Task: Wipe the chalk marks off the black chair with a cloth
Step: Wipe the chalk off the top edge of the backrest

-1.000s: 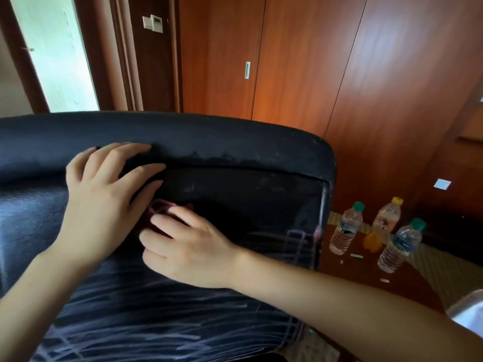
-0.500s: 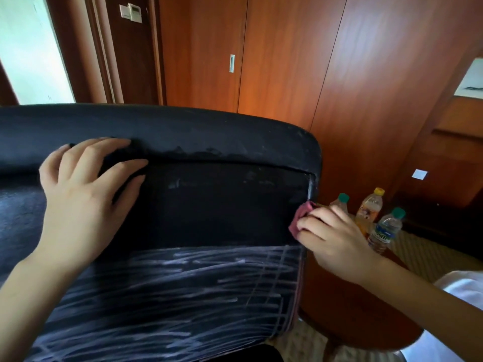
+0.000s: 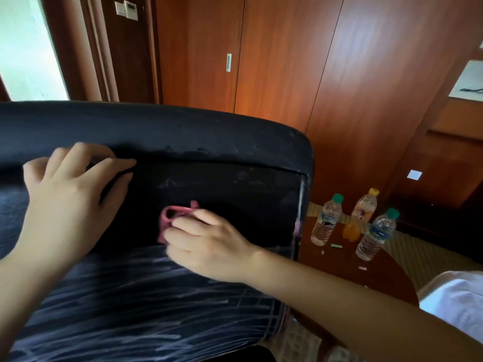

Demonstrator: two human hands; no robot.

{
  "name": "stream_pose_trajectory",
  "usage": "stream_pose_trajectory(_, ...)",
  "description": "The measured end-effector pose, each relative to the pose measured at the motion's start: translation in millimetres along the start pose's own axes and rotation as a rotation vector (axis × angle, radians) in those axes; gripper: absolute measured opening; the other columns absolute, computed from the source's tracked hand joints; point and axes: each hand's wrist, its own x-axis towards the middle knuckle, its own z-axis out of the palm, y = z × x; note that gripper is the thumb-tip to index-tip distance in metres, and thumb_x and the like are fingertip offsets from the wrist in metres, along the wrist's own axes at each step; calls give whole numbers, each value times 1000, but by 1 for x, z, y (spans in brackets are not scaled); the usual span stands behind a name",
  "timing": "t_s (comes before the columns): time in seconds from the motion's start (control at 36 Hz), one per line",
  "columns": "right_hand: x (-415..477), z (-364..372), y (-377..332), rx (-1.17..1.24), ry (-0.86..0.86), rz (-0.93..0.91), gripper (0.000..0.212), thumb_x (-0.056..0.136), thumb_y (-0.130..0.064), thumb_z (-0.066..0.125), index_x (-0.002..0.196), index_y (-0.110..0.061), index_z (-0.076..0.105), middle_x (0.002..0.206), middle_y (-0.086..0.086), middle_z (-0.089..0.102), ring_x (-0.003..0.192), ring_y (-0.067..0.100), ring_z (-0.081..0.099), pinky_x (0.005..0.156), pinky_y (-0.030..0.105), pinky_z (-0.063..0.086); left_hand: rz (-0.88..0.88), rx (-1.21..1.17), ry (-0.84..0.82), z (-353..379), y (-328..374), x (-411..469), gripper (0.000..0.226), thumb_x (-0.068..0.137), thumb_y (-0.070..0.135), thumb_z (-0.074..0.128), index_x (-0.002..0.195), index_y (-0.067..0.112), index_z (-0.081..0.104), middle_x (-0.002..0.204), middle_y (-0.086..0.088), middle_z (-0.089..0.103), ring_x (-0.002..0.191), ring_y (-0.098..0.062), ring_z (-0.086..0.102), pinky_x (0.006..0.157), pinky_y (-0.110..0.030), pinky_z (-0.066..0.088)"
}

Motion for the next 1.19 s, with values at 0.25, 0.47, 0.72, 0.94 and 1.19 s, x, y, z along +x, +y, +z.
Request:
stream_pose_trajectory(0.25,-105,-66,41,-140,-239,225,45,100,-7,32,74,-14,68,87,1,68,90,20,53,76,32,39,-61,60,-5,8,25,6,31,98,33,39,107,10,57,107,-14,52,97,-41,50,85,-60,40)
stream_pose_trajectory(0.47,-111,-124,68,57,34,803,21,81,0,42,82,-3,63,86,7,60,84,19,52,72,32,43,172,135,-7,33,107,11,35,88,25,50,113,6,65,113,-12,63,99,-35,58,86,-45,36)
stream_pose_trajectory(0.72,-73,-118,108,131,140,1038,20,84,-2,65,102,-4,56,94,4,56,83,11,52,66,10,36,205,109,-37,70,155,34,34,87,30,48,104,7,66,103,-10,61,92,-33,56,84,-43,33)
stream_pose_trajectory(0.94,-77,-89,101,-149,-46,741,29,79,-1,66,108,-2,67,103,12,62,91,32,54,77,38,47,207,91,0,76,150,34,28,89,25,50,105,9,66,105,-8,61,91,-32,56,80,-41,32)
stream_pose_trajectory(1.19,-86,-87,85,-95,-52,769,28,80,2,64,108,1,64,101,16,60,92,31,53,79,36,45,213,146,41,82,154,35,20,89,22,50,98,10,64,101,-9,61,88,-33,54,77,-41,30)
